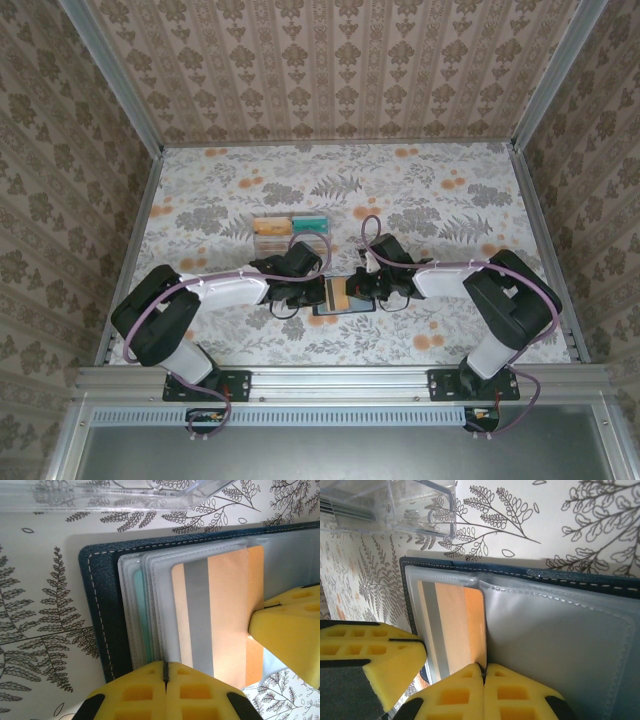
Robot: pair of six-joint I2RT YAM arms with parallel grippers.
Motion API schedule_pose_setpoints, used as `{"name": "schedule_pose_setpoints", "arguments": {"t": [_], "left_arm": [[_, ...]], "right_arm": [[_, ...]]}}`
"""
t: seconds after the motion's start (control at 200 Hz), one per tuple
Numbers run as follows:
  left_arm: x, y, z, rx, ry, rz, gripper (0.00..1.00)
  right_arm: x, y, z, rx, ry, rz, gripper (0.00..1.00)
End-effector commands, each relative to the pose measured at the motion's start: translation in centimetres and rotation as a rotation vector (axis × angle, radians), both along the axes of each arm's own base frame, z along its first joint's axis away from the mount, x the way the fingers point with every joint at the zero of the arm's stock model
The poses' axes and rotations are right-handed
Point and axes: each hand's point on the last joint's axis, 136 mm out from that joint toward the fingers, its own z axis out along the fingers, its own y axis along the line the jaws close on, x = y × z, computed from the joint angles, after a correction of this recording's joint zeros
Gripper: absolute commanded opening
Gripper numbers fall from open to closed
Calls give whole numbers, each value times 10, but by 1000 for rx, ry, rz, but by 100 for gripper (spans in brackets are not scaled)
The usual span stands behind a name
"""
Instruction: Take the credit cards out of the card holder
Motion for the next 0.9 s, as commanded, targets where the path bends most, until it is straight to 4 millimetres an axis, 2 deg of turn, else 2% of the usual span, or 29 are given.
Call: {"name": "schedule_pose_setpoints", "arguments": {"t": [0.0,0.325,0.43,0.55,0.57,0.595,0.675,0.825,0.895], "left_arm": [[-16,27,-25,140,74,15,0],[-15,29,-23,144,70,9,0],[-14,28,-21,142,67,3,0],[-10,23,-12,119,46,-3,0],[-10,22,-10,111,41,-5,0],[-8,20,-6,101,30,-4,0],[-1,14,10,64,-4,-2,0],[17,10,53,-15,-99,31,0],[27,15,75,-51,-150,67,10]], "right_arm": [[-12,-17,-14,-49,37,-17,3],[-18,-48,-15,-68,43,-65,2],[-18,-57,-9,-68,35,-79,0],[-15,-64,8,-66,-9,-81,0],[-15,-65,8,-74,-9,-76,0],[-13,-64,19,-66,-41,-71,0],[-9,-63,37,-66,-87,-49,0],[1,-60,71,-76,-180,-2,0],[6,-57,87,-96,-231,29,0]]}}
